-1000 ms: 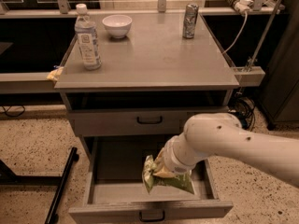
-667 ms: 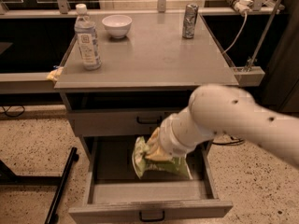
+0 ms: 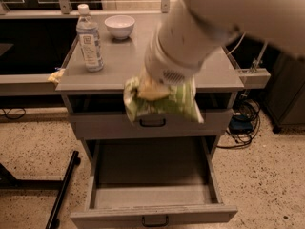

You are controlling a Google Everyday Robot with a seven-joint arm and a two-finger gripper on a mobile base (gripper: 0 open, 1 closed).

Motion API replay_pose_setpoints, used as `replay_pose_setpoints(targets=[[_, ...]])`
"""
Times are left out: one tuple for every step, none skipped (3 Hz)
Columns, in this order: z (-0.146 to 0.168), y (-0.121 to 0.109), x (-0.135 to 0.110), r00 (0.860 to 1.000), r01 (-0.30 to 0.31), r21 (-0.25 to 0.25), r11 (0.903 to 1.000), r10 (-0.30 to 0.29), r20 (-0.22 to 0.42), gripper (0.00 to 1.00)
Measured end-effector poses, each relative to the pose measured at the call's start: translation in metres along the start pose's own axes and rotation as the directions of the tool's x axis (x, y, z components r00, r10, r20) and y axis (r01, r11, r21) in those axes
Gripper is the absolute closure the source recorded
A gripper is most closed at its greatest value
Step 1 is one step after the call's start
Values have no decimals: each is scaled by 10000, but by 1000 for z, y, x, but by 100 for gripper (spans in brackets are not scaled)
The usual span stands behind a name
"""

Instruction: Pick green jalapeno chip bag from middle drawer and place on counter

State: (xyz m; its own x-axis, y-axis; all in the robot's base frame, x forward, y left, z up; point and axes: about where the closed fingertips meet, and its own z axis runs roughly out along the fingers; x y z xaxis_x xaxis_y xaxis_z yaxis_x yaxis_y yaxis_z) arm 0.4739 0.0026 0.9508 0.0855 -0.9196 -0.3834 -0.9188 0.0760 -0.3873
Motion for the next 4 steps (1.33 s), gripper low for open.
replay_pose_setpoints(targets=[[-30,-15,-29,9997,-150,225,9996,155,-205,100],[-35,-15,-28,9997,-233,437,9988,236,-71,100],[-34,-55,-11,9985,-363,1302,9908,307,448,100],[-22,-111,-2,9906,-491,2168,9750,199,1351,100]])
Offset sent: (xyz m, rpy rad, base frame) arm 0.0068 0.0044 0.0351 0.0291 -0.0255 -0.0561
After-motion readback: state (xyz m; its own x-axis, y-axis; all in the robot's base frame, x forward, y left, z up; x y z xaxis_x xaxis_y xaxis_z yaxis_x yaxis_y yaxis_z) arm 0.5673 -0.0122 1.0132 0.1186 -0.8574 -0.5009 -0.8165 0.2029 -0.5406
